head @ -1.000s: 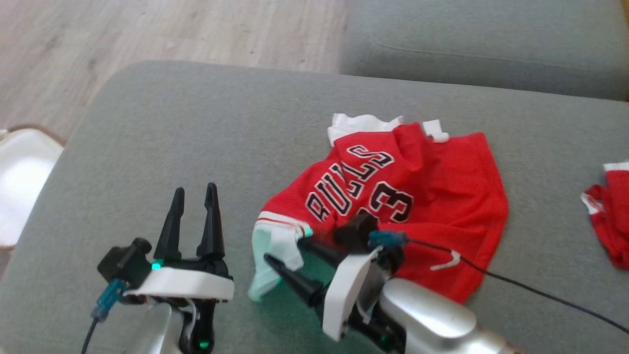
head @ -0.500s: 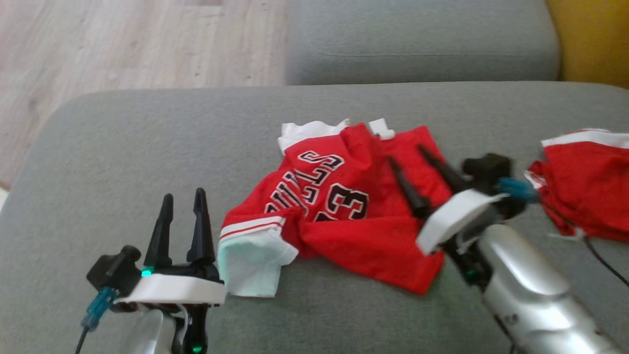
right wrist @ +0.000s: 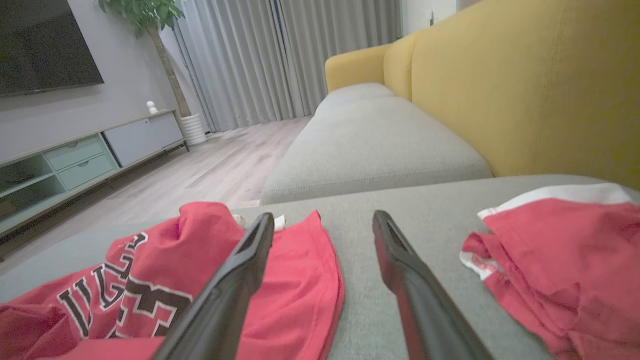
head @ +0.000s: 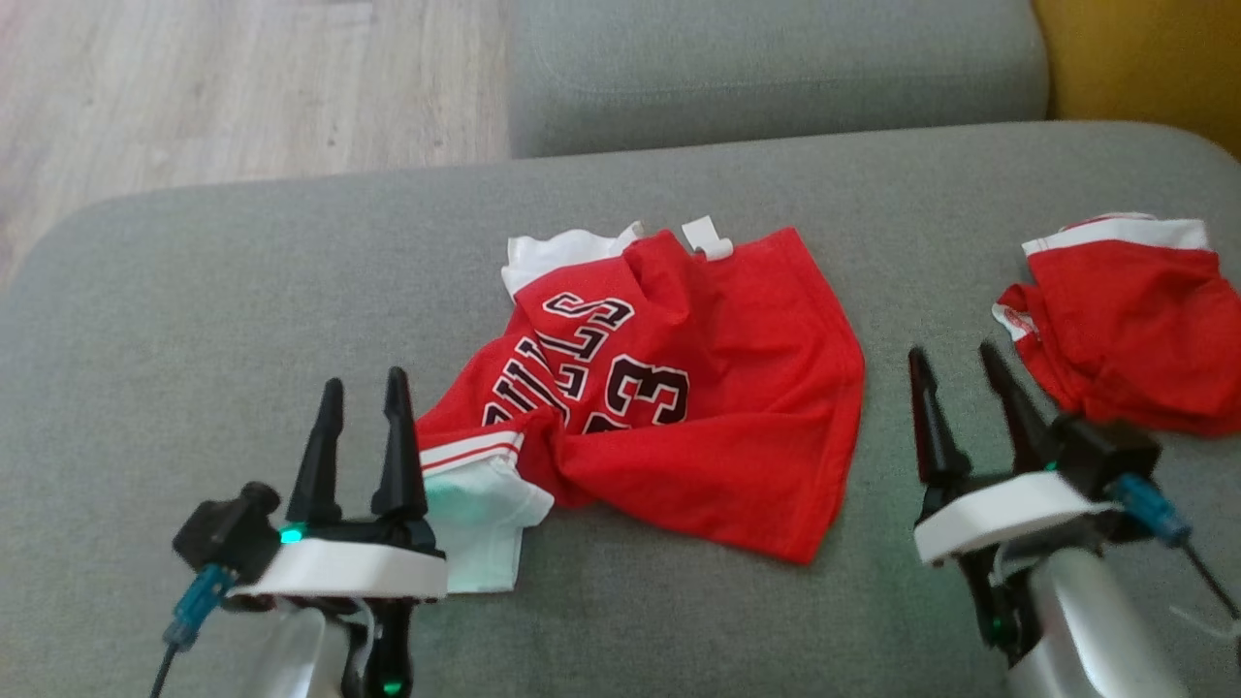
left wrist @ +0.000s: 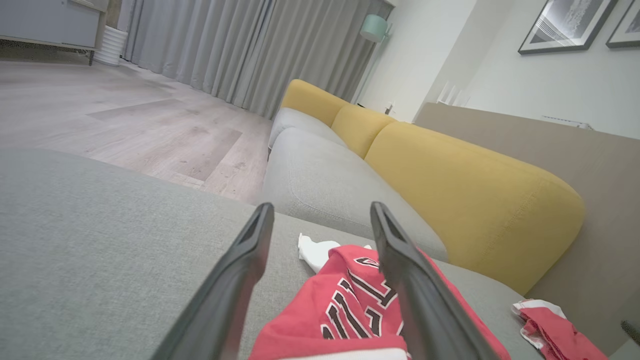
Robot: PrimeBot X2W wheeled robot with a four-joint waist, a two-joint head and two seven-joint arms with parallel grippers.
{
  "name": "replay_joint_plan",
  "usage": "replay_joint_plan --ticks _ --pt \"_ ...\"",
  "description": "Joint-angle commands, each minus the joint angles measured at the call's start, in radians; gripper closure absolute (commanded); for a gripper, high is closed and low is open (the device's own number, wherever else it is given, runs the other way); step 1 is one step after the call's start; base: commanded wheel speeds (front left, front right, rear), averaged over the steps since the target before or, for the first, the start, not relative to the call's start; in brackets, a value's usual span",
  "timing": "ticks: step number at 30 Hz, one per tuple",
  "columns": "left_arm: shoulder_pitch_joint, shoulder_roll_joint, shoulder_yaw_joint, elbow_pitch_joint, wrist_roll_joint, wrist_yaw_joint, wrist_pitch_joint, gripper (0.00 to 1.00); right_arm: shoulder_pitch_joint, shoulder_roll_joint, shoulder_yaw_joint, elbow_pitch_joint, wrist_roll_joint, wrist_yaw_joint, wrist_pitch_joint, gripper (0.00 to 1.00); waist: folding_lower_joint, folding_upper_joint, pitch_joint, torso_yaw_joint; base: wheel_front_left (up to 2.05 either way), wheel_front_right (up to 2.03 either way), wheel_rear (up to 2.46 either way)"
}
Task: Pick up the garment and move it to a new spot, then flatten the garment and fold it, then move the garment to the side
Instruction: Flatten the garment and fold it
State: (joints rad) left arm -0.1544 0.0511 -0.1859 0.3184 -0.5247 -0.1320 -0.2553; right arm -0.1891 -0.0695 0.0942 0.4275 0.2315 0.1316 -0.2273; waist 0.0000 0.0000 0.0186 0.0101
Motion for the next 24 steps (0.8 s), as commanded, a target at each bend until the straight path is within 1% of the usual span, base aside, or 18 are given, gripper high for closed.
replay_joint_plan --ticks 1,6,8,10,13,16,18,22,24 --pt "-0.037 0.009 0.023 -0.031 0.011 0.001 -0.006 0.0 -0.035 0.004 0.015 -0.05 -0.008 -0.001 0.002 0.0 0.0 0.0 0.01 -0.005 0.0 0.0 0.0" --pt "-0.12 0.053 -0.02 0.006 0.014 0.001 -0.005 0.0 -0.035 0.017 -0.003 -0.133 -0.031 -0.001 0.03 0.0 0.0 0.0 0.066 -0.025 0.0 0.0 0.0" --pt "-0.188 0.081 -0.041 0.035 0.008 0.001 0.024 0.0 -0.04 0.018 -0.007 -0.16 -0.035 -0.001 0.038 0.0 0.0 0.0 0.1 -0.038 0.0 0.0 0.0" --pt "-0.28 0.12 -0.072 0.065 0.009 0.001 0.066 0.0 -0.048 0.019 -0.004 -0.184 -0.027 -0.001 0.043 0.0 0.0 0.0 0.139 -0.052 0.0 0.0 0.0" --pt "-0.435 0.183 -0.137 0.126 -0.01 0.001 0.179 0.0 -0.067 0.019 0.001 -0.206 -0.017 -0.001 0.044 0.0 0.0 0.0 0.198 -0.083 0.0 0.0 0.0" --pt "-0.586 0.248 -0.224 0.188 -0.065 0.001 0.327 0.0 -0.089 0.019 0.002 -0.217 -0.008 -0.001 0.037 0.0 0.0 0.0 0.249 -0.117 0.0 0.0 0.0" --pt "-0.672 0.284 -0.275 0.226 -0.12 0.001 0.426 0.0 -0.105 0.019 0.007 -0.22 -0.003 -0.001 0.031 0.0 0.0 0.0 0.278 -0.141 0.0 0.0 0.0" --pt "-0.792 0.339 -0.342 0.299 -0.237 0.001 0.61 0.0 -0.128 0.019 0.017 -0.216 0.013 -0.001 0.015 0.0 0.0 0.0 0.32 -0.18 0.0 0.0 0.0" --pt "-0.831 0.36 -0.362 0.338 -0.28 0.001 0.68 0.0 -0.136 0.019 0.025 -0.211 0.02 -0.001 0.008 0.0 0.0 0.0 0.336 -0.197 0.0 0.0 0.0"
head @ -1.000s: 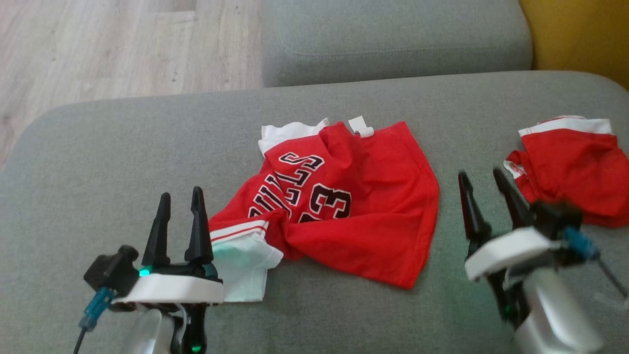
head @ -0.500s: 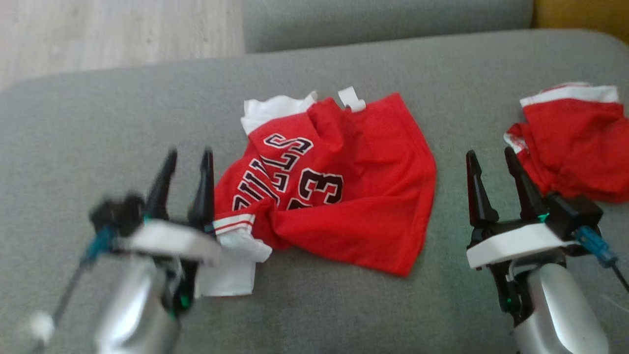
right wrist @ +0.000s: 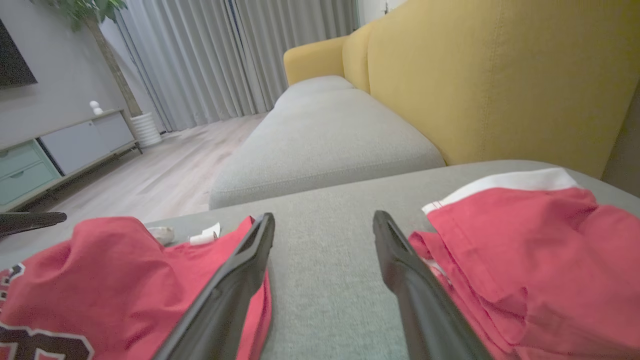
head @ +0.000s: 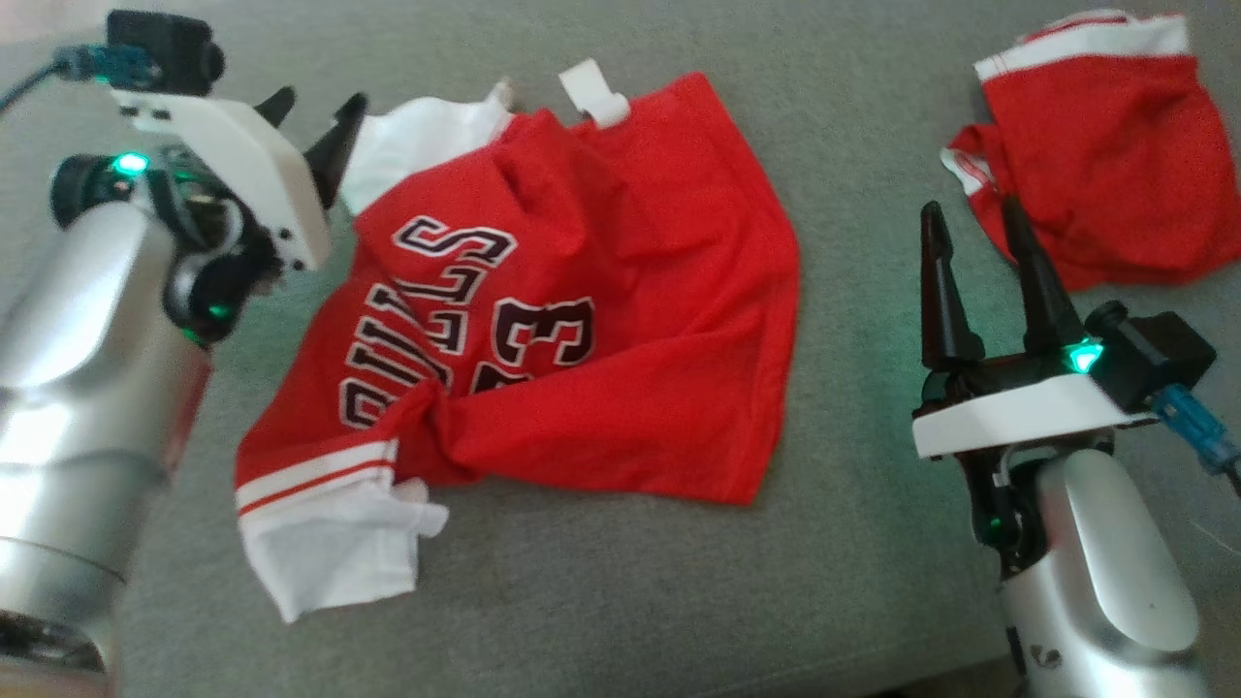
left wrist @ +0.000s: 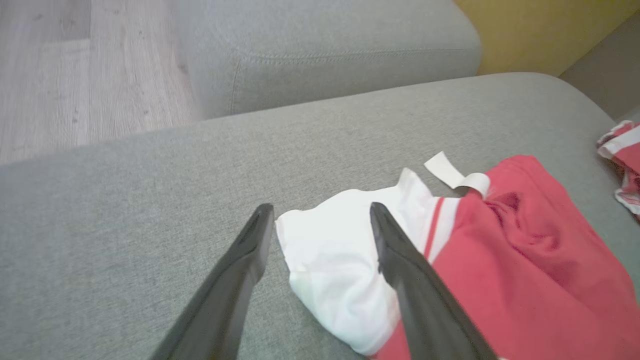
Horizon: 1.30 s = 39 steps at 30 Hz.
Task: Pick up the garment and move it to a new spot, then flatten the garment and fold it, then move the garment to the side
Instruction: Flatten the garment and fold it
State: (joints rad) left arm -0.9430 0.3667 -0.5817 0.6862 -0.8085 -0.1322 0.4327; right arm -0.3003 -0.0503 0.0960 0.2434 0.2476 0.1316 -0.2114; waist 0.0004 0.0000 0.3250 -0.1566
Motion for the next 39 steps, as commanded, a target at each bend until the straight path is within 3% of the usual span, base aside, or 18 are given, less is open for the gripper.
replay_joint_plan --ticks 1,8,16,17,18,22,29,39 --pt "-0.058 0.052 0.031 -0.012 -0.02 0.002 0.017 0.0 -0.03 0.0 0.03 -0.024 0.007 -0.001 -0.011 0.0 -0.0004 0.0 0.038 -0.042 0.0 0.0 0.0" --pt "-0.114 0.088 -0.034 0.067 -0.094 0.002 0.155 0.0 -0.043 0.0 0.047 -0.012 0.04 -0.001 -0.034 0.0 -0.0004 0.0 0.076 -0.081 0.0 0.0 0.0" --pt "-0.132 0.096 -0.107 0.127 -0.108 0.002 0.235 0.0 -0.046 0.0 0.054 -0.006 0.057 -0.001 -0.046 0.0 -0.0004 0.0 0.096 -0.099 0.0 0.0 0.0" --pt "-0.131 0.096 -0.118 0.125 -0.114 0.002 0.249 0.41 -0.045 0.0 0.054 -0.006 0.057 -0.001 -0.047 0.0 -0.0004 0.0 0.097 -0.099 0.0 0.0 0.0" --pt "-0.132 0.098 -0.129 0.119 -0.117 0.002 0.259 1.0 -0.044 0.0 0.053 -0.006 0.057 -0.001 -0.047 0.0 -0.0004 0.0 0.098 -0.099 0.0 0.0 0.0" --pt "-0.141 0.114 -0.145 0.1 -0.123 0.002 0.239 1.0 -0.044 0.0 0.052 -0.004 0.057 -0.001 -0.049 0.0 -0.0004 0.0 0.098 -0.096 0.0 0.0 0.0" --pt "-0.201 0.134 -0.131 0.12 -0.095 0.002 0.05 1.0 -0.055 0.0 0.057 0.001 0.056 -0.001 -0.05 0.0 -0.0004 0.0 0.096 -0.086 0.0 0.0 0.0" --pt "-0.397 0.16 -0.04 0.217 0.009 0.087 -0.404 1.0 -0.069 0.0 0.072 -0.01 0.064 -0.001 -0.05 0.0 -0.0004 0.0 0.121 -0.093 0.0 0.0 0.0"
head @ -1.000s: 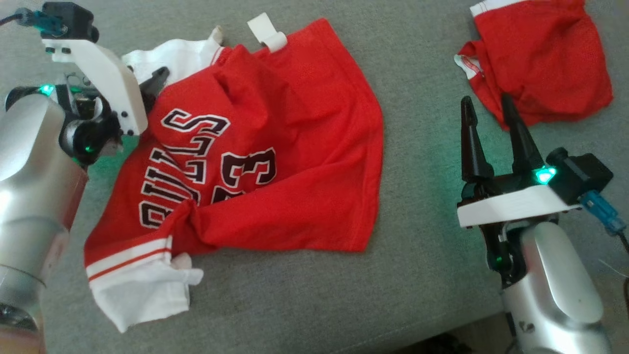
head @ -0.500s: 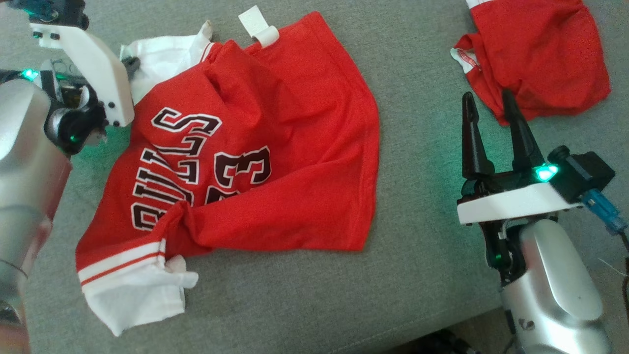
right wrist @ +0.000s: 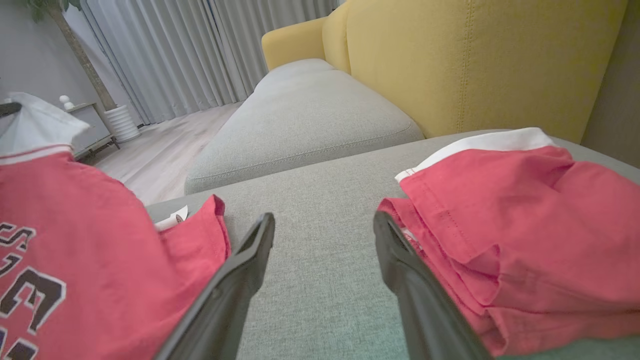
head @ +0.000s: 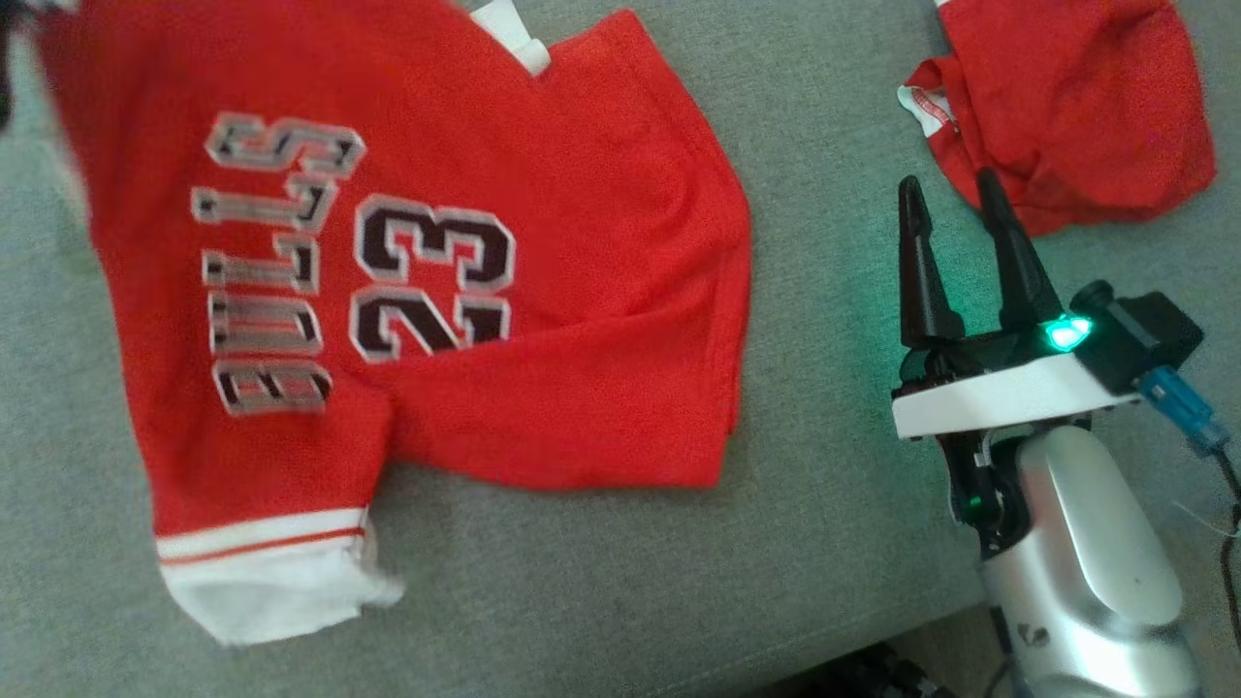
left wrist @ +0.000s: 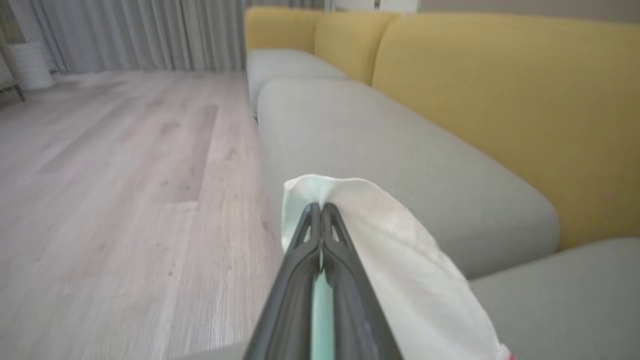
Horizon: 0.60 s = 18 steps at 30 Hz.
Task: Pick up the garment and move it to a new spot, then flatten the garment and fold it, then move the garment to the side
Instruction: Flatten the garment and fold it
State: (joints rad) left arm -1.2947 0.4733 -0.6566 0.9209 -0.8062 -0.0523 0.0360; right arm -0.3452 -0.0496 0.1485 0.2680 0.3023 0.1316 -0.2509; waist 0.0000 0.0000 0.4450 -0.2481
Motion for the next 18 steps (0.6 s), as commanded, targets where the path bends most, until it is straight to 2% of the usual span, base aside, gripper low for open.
replay_joint_plan --ticks 1,7,12,13,14,18 --pt "-0.062 0.053 0.041 -0.008 0.011 0.011 -0.042 1.0 -0.025 -0.001 0.021 -0.035 0.011 -0.001 -0.011 0.0 0.0 0.0 0.002 -0.002 0.0 0.0 0.0" --pt "-0.142 0.044 0.055 0.049 0.048 0.02 -0.218 1.0 -0.029 -0.001 0.033 -0.035 0.019 -0.001 -0.011 0.0 0.0 0.0 0.0 -0.006 0.0 0.0 0.0" --pt "-0.178 0.025 0.049 0.083 0.082 0.025 -0.279 1.0 -0.031 -0.001 0.037 -0.04 0.025 -0.001 -0.011 0.0 0.0 0.0 0.005 0.007 0.0 0.0 0.0" --pt "-0.178 0.016 0.05 0.091 0.08 0.021 -0.283 0.58 -0.032 -0.001 0.037 -0.04 0.025 -0.001 -0.011 0.0 0.0 0.0 0.006 0.013 0.0 0.0 0.0" --pt "-0.173 0.003 0.048 0.104 0.076 0.009 -0.283 0.0 -0.032 -0.001 0.036 -0.041 0.025 -0.001 -0.011 0.0 0.0 0.0 0.006 0.02 0.0 0.0 0.0" --pt "-0.162 -0.023 0.018 0.143 0.088 -0.025 -0.281 0.0 -0.032 -0.001 0.036 -0.037 0.022 -0.001 -0.011 0.0 0.0 0.0 -0.002 0.052 0.0 0.0 0.0"
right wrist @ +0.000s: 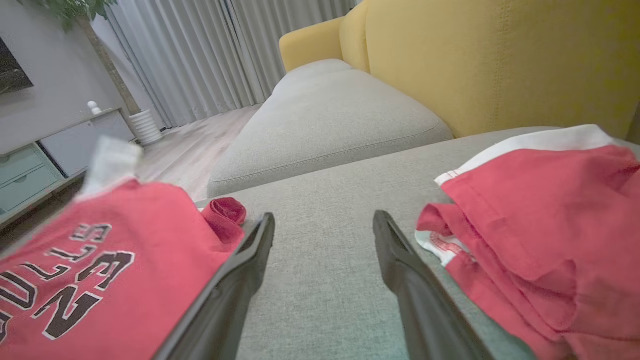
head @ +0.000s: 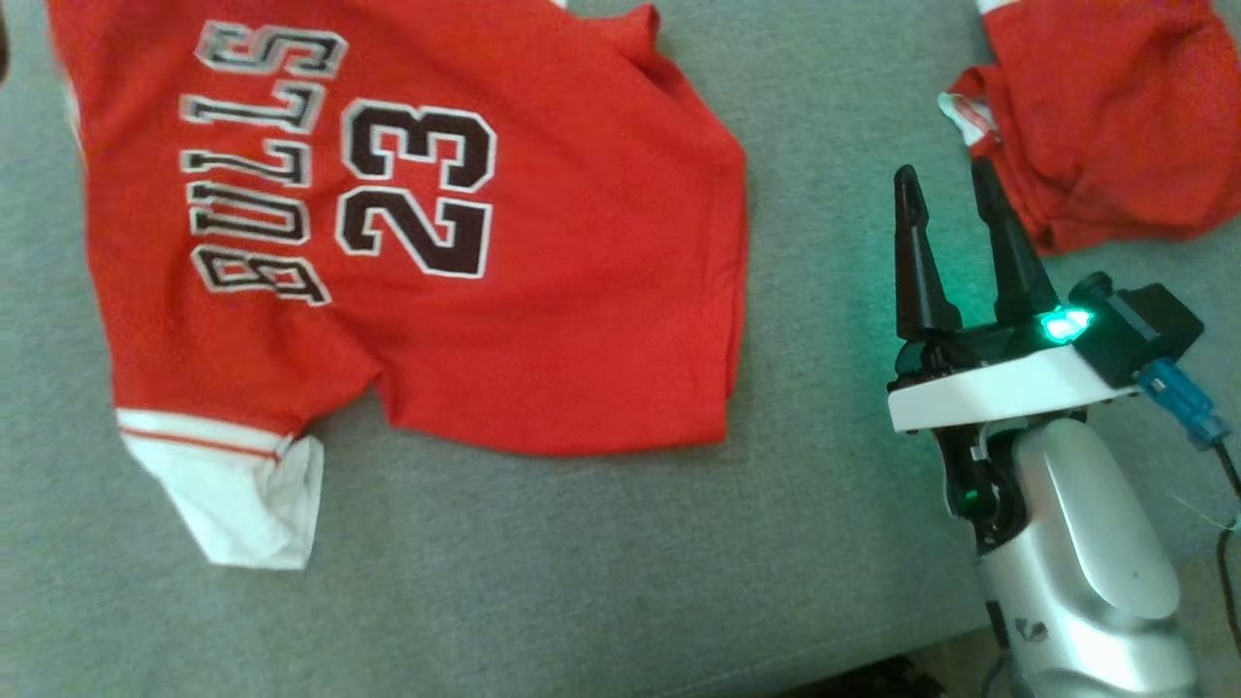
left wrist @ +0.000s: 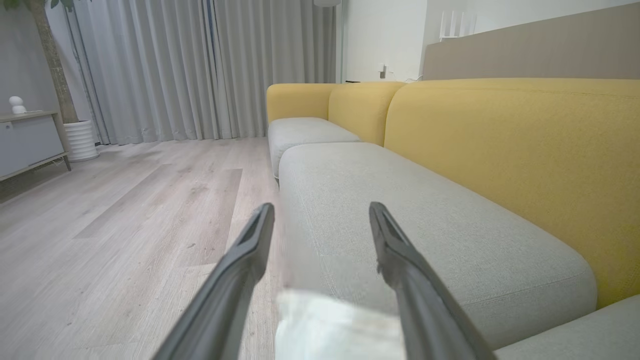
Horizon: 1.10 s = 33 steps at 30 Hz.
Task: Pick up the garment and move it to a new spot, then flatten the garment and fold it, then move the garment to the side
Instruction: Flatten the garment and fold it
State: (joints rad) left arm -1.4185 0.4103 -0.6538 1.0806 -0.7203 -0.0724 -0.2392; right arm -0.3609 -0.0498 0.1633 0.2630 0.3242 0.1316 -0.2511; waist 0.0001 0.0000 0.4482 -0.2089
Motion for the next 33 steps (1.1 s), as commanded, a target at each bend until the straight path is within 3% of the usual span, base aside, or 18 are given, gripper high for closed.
replay_joint_plan --ticks 1,8,13,19,23,33 --pt "-0.028 0.03 0.016 -0.002 -0.005 -0.015 -0.01 0.0 -0.016 0.0 0.019 -0.029 -0.004 -0.001 -0.011 0.0 -0.0001 0.0 -0.017 0.032 0.0 0.0 0.0" --pt "0.063 0.003 0.028 0.012 -0.042 -0.043 -0.019 0.0 0.0 0.0 0.013 -0.008 -0.018 -0.001 -0.011 0.0 -0.0001 0.0 -0.089 0.1 0.0 0.0 0.0" --pt "0.214 -0.021 0.056 -0.055 -0.073 -0.053 -0.022 0.0 0.037 0.0 0.006 0.027 -0.026 -0.001 -0.011 0.0 -0.0001 0.0 -0.173 0.161 0.0 0.0 0.0" --pt "0.477 -0.035 0.122 -0.24 -0.052 -0.053 -0.022 0.0 0.094 0.0 -0.017 0.066 -0.033 -0.001 -0.011 0.0 -0.0001 0.0 -0.273 0.227 0.0 0.0 0.0" --pt "0.689 -0.053 0.165 -0.407 0.017 -0.019 -0.022 0.0 0.132 0.0 -0.027 0.084 -0.047 -0.001 -0.011 0.0 -0.0001 0.0 -0.328 0.266 0.0 0.0 0.0" --pt "1.109 -0.168 0.308 -0.753 0.157 0.037 -0.022 0.0 0.221 0.0 -0.023 0.074 -0.037 -0.001 -0.011 0.0 -0.0001 0.0 -0.4 0.314 0.0 0.0 0.0"
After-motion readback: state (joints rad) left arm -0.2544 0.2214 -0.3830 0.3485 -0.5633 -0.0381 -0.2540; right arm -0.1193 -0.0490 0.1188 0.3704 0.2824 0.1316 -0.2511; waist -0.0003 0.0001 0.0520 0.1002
